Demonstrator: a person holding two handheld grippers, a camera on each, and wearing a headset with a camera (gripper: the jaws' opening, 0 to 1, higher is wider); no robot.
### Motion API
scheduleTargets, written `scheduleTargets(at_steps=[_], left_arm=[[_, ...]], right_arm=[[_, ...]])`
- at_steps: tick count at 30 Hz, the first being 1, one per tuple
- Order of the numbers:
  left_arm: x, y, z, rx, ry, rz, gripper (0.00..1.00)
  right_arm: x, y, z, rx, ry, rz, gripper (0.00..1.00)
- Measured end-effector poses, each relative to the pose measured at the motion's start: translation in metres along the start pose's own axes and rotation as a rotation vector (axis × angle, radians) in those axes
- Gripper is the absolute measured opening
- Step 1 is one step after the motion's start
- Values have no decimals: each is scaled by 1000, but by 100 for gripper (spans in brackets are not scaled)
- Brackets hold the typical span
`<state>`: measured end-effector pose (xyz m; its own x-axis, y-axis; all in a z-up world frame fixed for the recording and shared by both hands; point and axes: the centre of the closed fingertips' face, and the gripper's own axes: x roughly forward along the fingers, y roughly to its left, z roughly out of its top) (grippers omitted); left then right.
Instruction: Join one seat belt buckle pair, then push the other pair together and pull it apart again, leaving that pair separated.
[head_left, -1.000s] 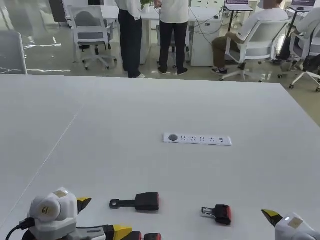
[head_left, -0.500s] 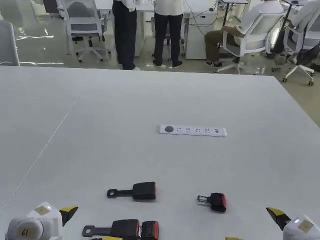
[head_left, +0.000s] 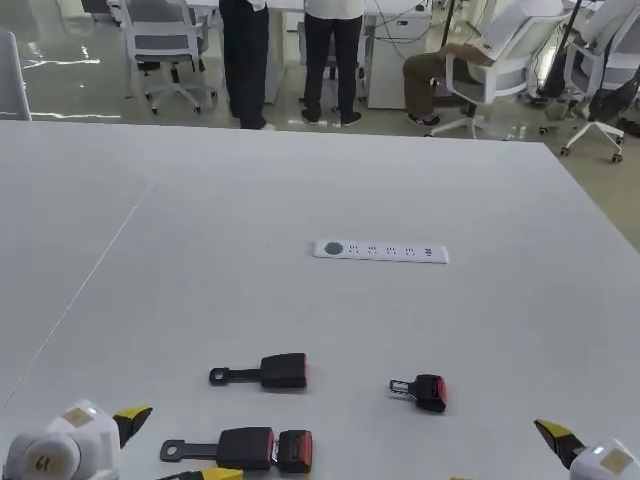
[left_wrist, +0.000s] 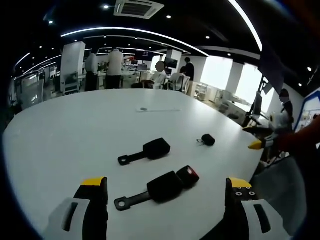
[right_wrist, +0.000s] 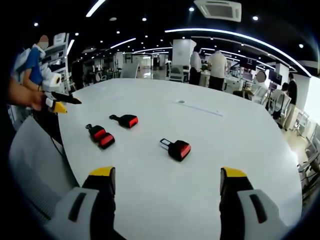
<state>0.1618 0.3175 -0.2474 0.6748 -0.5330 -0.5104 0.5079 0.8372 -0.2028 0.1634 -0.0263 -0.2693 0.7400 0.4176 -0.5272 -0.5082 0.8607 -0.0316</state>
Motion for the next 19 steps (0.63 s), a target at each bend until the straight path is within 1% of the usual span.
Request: scheduleTargets(at_steps=[3,7,13,15,19], left_arm=[[-1,-3,-1,-10,-1,-4,100],[-1,-8,-2,-9,3,-4,100],[-1,-7,-4,-11,7,-4,100],[-1,-8,-3,0,10,-2,100],[-2,-12,-3,-3,9,-3,100]], right_arm=[[0,1,-2,10,0,-2,88],[0,2,-3,13,3,0,88],[1,2,-4,16,7,-1,89],[2,2,-4,17,8,0,89],[2,2,-4,15,8,0,89]])
